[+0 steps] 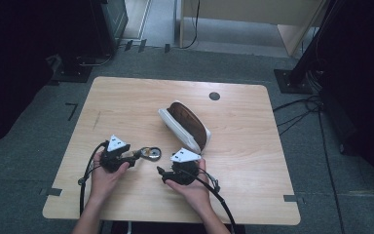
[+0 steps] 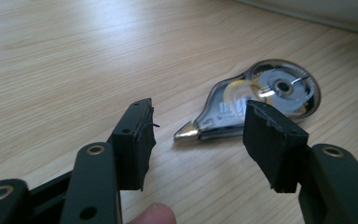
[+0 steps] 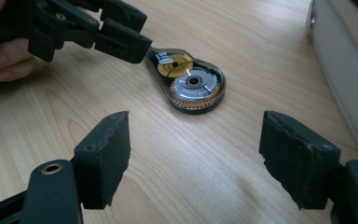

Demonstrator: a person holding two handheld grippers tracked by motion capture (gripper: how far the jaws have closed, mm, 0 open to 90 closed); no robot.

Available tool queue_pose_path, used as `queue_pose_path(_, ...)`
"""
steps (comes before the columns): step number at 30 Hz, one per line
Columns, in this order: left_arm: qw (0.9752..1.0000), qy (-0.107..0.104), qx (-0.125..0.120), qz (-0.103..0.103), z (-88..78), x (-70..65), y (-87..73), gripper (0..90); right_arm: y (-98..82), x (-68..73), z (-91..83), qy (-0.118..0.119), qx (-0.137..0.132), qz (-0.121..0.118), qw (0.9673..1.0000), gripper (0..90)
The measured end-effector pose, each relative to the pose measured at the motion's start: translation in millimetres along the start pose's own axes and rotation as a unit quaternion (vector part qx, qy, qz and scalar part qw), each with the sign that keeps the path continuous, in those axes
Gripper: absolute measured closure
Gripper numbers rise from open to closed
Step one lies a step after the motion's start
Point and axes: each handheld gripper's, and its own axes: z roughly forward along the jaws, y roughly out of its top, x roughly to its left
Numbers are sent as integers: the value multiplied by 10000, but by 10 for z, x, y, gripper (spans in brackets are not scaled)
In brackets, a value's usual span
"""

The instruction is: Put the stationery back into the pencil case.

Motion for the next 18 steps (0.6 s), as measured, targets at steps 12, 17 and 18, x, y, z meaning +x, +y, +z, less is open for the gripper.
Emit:
queue_pose_path(12, 9992, -40, 354, 170, 187, -94, 72, 312, -32, -19, -19, -99, 222, 46, 9997, 209)
queue_pose_path(17, 9985, -59, 388, 383, 196, -138, 64, 353, -42, -27, -19, -86, 243, -41, 9997, 209)
queue_pose_path(18, 9981, -66, 388, 470, 200, -149, 62, 363, -46, -28, -20, -79, 256, -54, 9996, 209)
